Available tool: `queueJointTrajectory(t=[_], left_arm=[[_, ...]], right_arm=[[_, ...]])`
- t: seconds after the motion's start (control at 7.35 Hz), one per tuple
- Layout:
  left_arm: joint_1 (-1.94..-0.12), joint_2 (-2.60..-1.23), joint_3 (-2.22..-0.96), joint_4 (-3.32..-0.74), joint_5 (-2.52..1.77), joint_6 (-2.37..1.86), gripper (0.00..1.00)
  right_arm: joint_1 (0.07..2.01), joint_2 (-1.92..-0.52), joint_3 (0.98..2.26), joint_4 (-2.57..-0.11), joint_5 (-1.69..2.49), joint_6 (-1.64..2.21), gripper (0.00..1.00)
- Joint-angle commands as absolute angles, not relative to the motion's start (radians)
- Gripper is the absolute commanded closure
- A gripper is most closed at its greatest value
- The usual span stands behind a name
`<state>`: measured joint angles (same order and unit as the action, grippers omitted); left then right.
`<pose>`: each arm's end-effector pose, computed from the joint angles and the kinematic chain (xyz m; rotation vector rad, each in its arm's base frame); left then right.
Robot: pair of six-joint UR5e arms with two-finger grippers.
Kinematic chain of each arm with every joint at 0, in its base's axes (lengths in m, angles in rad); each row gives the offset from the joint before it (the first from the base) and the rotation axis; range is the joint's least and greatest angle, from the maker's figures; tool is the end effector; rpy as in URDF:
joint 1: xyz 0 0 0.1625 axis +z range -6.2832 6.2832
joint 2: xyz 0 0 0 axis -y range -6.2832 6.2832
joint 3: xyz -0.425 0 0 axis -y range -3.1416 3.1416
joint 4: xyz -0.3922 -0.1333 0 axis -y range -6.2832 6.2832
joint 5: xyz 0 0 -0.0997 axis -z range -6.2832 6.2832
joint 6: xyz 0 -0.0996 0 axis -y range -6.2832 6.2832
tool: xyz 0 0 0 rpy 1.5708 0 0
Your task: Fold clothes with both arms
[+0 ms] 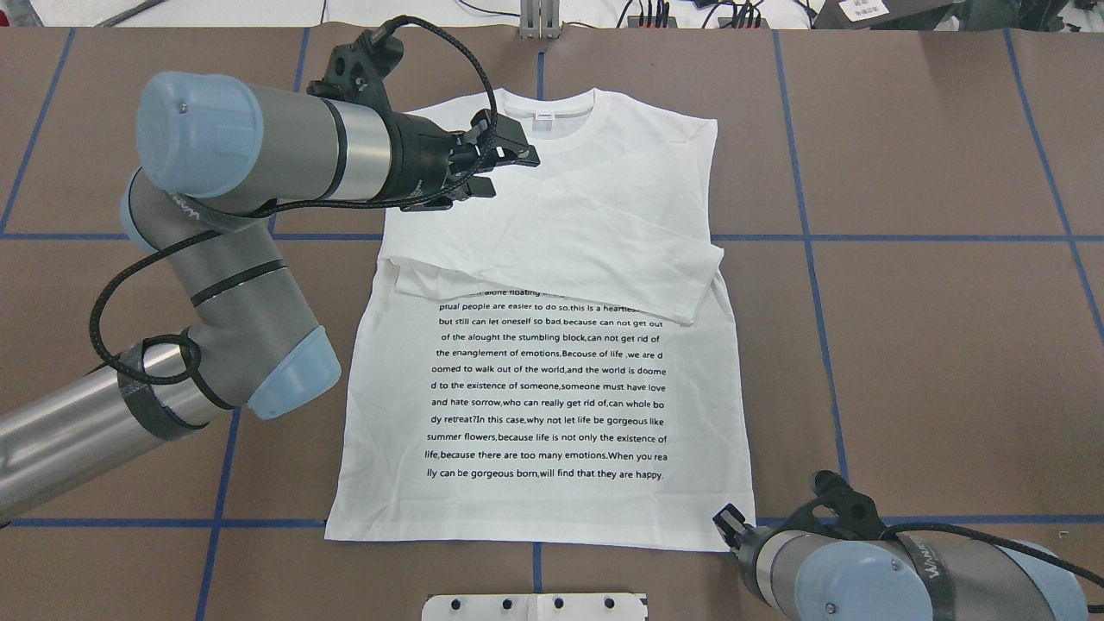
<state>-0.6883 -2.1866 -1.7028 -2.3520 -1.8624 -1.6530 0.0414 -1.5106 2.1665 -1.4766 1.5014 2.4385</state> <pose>0.4220 -0.4826 0.1471 0.2324 1.5260 -0.3902 -0.4709 -0.1598 0.3523 -0.2491 -0.7389 0.8905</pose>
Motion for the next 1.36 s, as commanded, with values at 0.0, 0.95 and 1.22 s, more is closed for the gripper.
queueJointTrajectory(t=[0.0,0.95,1.22], left_arm=[[-0.657,-2.035,-1.841,-2.314,-1.862,-1.654,0.28],[-0.254,-1.598,-2.088,-2.014,-1.595,-1.794,0.29],[-0.184,-1.603,-2.066,-2.013,-1.592,-1.859,0.30]], right_arm=[[0.041,-1.520,2.190,-1.477,1.506,2.439,1.00],[0.044,-1.529,2.200,-1.477,1.514,2.427,1.00],[0.054,-1.528,2.201,-1.477,1.525,2.427,1.00]])
